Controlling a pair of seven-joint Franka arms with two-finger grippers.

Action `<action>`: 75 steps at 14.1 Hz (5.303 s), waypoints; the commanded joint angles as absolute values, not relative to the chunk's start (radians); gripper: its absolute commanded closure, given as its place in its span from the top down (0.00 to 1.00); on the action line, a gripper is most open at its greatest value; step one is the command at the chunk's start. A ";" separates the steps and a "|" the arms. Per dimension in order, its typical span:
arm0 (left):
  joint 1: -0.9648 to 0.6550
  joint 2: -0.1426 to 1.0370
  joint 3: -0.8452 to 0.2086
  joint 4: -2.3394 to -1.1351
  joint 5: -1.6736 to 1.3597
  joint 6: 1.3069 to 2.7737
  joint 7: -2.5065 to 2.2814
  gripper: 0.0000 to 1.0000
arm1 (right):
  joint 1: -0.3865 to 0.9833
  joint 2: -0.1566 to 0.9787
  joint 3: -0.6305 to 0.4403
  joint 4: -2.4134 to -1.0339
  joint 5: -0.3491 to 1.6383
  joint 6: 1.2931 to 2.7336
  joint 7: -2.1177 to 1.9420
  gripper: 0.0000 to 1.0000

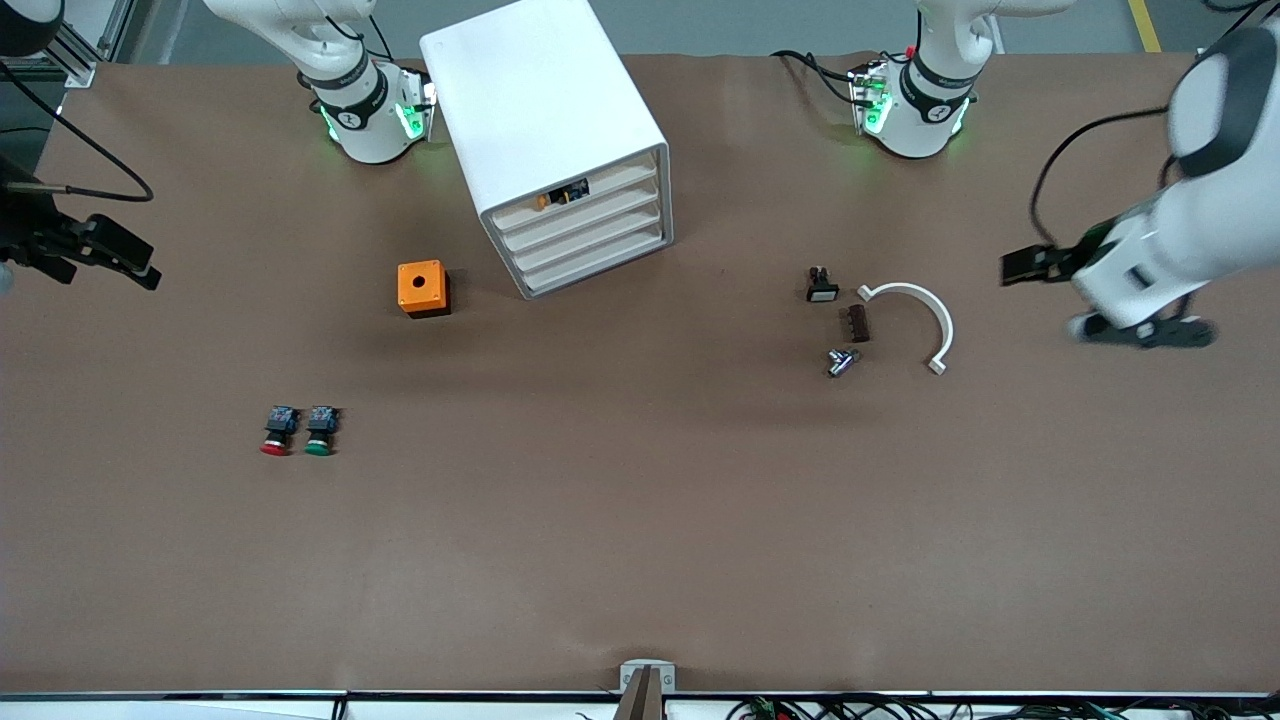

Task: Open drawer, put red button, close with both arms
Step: 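Reach the right gripper to the red button while the left gripper nears the drawer, then grasp the button with the right gripper while the left gripper grips the drawer, then pull the drawer open with the left gripper while the right gripper lifts the button, then lower the red button into the open drawer and open the right gripper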

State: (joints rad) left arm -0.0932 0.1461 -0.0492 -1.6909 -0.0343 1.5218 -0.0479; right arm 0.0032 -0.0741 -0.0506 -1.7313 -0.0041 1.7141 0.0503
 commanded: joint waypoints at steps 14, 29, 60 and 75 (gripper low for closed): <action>-0.236 0.532 -0.262 -1.514 -0.374 1.569 -0.985 1.00 | -0.057 0.259 -0.049 -1.934 0.002 2.233 0.034 1.00; -0.362 0.903 -0.290 -1.368 -0.909 1.569 -2.044 1.00 | -0.109 0.497 -0.044 -2.069 0.012 2.629 0.002 1.00; -0.405 0.943 -0.262 -1.420 -0.989 1.491 -2.103 0.15 | 0.069 0.201 -0.014 -1.775 0.141 1.858 0.433 0.00; -0.276 0.937 -0.264 -1.373 -1.019 1.542 -1.973 1.00 | 0.583 0.107 -0.015 -1.781 0.072 1.897 1.513 0.00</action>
